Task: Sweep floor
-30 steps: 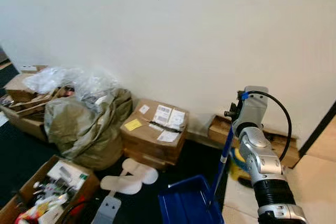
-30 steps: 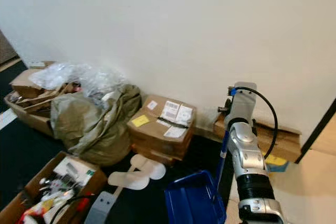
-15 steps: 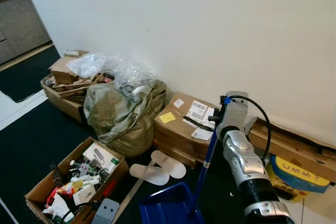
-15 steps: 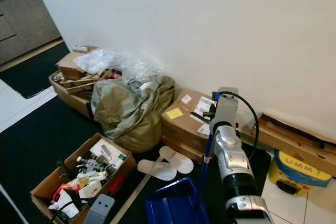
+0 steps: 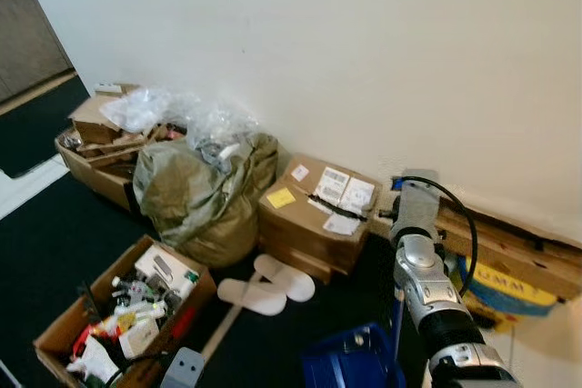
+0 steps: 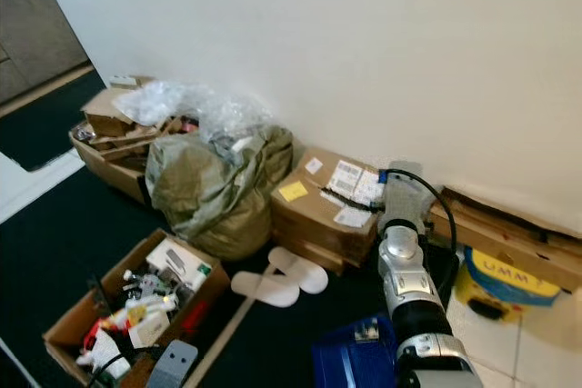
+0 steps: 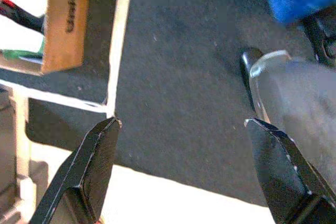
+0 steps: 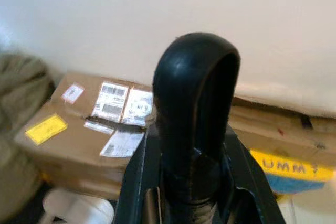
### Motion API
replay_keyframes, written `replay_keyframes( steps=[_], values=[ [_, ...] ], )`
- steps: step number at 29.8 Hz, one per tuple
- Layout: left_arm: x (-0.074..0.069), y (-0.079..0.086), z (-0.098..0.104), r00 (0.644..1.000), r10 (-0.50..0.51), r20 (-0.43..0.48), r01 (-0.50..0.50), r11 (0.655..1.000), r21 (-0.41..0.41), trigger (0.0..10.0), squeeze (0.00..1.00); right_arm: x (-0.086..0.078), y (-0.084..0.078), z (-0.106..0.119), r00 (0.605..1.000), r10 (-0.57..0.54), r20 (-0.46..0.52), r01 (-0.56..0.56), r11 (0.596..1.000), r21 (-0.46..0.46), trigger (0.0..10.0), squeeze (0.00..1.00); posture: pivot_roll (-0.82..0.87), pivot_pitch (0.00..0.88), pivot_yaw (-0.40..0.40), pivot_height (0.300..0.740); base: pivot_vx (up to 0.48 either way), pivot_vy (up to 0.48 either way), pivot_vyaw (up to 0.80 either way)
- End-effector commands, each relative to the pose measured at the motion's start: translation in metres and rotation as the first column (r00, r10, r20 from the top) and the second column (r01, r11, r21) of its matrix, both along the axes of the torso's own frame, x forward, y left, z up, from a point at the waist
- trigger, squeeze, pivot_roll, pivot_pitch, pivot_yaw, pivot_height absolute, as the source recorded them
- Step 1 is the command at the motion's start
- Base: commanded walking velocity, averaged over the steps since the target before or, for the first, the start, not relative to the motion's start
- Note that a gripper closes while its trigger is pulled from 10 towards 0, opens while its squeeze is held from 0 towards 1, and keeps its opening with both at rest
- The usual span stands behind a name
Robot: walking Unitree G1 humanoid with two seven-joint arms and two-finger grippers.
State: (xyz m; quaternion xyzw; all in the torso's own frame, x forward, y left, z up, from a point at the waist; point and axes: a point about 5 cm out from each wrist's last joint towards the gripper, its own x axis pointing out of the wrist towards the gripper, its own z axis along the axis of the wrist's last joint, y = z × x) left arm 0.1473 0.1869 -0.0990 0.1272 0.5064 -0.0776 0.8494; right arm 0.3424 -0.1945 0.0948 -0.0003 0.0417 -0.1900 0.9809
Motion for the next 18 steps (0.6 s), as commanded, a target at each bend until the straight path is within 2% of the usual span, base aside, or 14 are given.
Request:
replay_keyframes(
  steps=[1,2,5,7,8,9,11,13,15,18],
  values=[
    [-0.006,0.010,-0.001,1.000,0.014,-0.011,-0.014,1.000,0.018,10.0,0.00,0.003,-0.001,0.011,0.993,-0.070,0.098,0.061,0.994,0.088,10.0,0.00,-0.08,0.129,0.073,0.740,0.000,0.000,0.00],
    [-0.006,0.010,-0.001,1.000,0.014,-0.011,-0.014,1.000,0.018,10.0,0.00,0.003,-0.001,0.011,0.993,-0.070,0.098,0.061,0.994,0.088,10.0,0.00,-0.08,0.129,0.073,0.740,0.000,0.000,0.00],
    [-0.011,0.013,-0.002,1.000,0.007,-0.014,-0.007,1.000,0.023,10.0,0.00,0.002,-0.019,0.021,0.968,-0.183,0.171,0.184,0.983,0.010,10.0,0.00,-0.06,0.155,0.085,0.740,0.000,0.000,0.00],
    [-0.011,0.013,-0.002,1.000,0.007,-0.014,-0.007,1.000,0.023,10.0,0.00,0.002,-0.019,0.021,0.968,-0.183,0.171,0.184,0.983,0.010,10.0,0.00,-0.06,0.155,0.085,0.740,0.000,0.000,0.00],
    [-0.012,0.014,-0.002,1.000,0.004,-0.016,-0.003,1.000,0.027,10.0,0.00,0.001,-0.022,0.024,0.959,-0.205,0.194,0.213,0.977,-0.019,10.0,0.00,-0.05,0.163,0.090,0.740,0.000,0.000,0.00],
    [-0.014,0.016,-0.002,1.000,0.004,-0.020,-0.003,0.999,0.033,10.0,0.00,0.001,-0.023,0.026,0.959,-0.194,0.207,0.211,0.975,-0.062,10.0,0.00,-0.03,0.176,0.098,0.740,0.000,0.000,0.00],
    [-0.014,0.016,-0.002,1.000,0.004,-0.020,-0.003,0.999,0.033,10.0,0.00,0.001,-0.023,0.026,0.959,-0.194,0.207,0.211,0.975,-0.062,10.0,0.00,-0.03,0.176,0.098,0.740,0.000,0.000,0.00],
    [-0.018,0.021,-0.003,0.999,0.003,-0.034,-0.002,0.999,0.045,10.0,0.00,0.003,-0.019,0.022,0.973,-0.138,0.187,0.166,0.975,-0.145,10.0,0.00,-0.02,0.198,0.107,0.740,0.000,0.000,0.00],
    [-0.018,0.021,-0.003,0.999,0.003,-0.034,-0.002,0.999,0.045,10.0,0.00,0.003,-0.019,0.022,0.973,-0.138,0.187,0.166,0.975,-0.145,10.0,0.00,-0.02,0.198,0.107,0.740,0.000,0.000,0.00],
    [-0.021,0.024,-0.003,0.999,0.006,-0.045,-0.004,0.999,0.053,10.0,0.00,0.003,-0.010,0.016,0.982,-0.088,0.167,0.115,0.980,-0.160,10.0,0.00,0.00,0.214,0.109,0.740,0.000,0.000,0.00]
  ],
)
